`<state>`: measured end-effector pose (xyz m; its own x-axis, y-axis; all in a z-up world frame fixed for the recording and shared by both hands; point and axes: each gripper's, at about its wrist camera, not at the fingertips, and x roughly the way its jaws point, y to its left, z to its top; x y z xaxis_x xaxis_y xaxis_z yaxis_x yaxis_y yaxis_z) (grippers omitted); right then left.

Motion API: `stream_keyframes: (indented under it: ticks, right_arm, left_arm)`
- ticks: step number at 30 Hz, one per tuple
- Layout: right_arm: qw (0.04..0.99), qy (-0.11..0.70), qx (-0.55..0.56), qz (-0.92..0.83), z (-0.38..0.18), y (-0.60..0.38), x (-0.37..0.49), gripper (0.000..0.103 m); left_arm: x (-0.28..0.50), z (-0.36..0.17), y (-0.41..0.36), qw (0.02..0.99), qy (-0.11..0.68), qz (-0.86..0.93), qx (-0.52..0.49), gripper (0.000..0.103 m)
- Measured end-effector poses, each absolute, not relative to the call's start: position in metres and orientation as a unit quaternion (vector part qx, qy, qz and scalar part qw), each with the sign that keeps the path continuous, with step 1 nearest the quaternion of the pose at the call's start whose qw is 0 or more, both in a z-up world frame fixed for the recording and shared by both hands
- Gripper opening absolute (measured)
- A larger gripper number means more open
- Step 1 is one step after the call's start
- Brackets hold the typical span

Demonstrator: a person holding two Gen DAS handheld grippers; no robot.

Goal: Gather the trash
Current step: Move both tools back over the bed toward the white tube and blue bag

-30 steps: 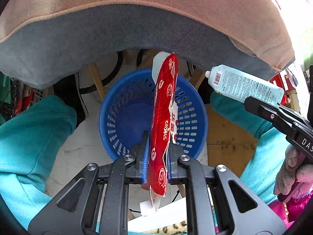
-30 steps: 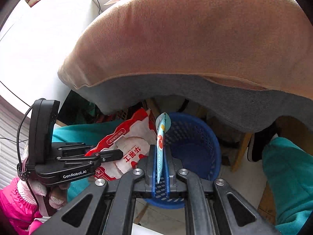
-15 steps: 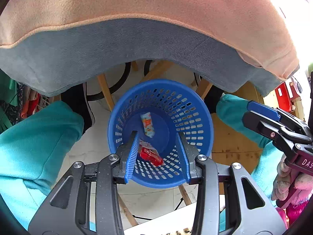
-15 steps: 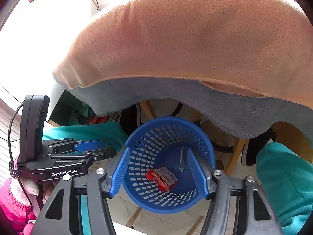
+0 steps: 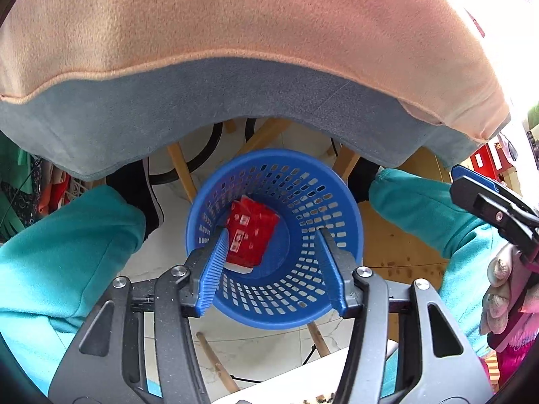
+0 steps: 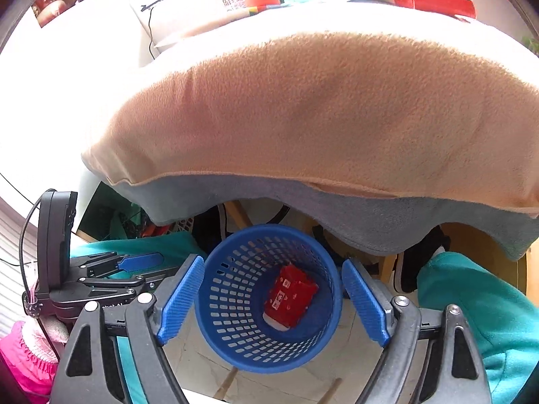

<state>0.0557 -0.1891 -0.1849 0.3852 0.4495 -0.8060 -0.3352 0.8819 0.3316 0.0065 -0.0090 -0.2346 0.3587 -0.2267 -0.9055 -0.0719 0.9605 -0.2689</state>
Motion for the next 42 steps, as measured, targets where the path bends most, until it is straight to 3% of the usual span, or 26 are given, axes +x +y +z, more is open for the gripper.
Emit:
stream_keyframes:
  ticks: [9,17,21,27,42]
  right_arm:
    - [0.867,0.439,0.09,0.219,-0.128,-0.226,0.069,0.093]
    - [0.894,0.382,0.099,0.214,-0.075,-0.249,0.097,0.096]
    - [0.906,0.358,0.094,0.208,-0.051,-0.249,0.114,0.097]
    - [0.913,0.334,0.088,0.217,-0.024,-0.24,0.14,0.103]
    - [0.911,0.343,0.066,0.22,0.005,-0.208,0.251,0.103]
  left_arm:
    - [0.018,-0.192,-0.005,0.842,0.523,-0.055,-0.122,0.054]
    - [0.045,-0.124,-0.005,0.883,0.456,-0.077,-0.081,0.054]
    - [0.069,-0.089,-0.005,0.903,0.417,-0.086,-0.053,0.063]
    - [0.117,-0.043,-0.001,0.92,0.379,-0.095,-0.026,0.063]
    - [0.215,-0.042,0.006,0.896,0.425,-0.128,0.013,0.064]
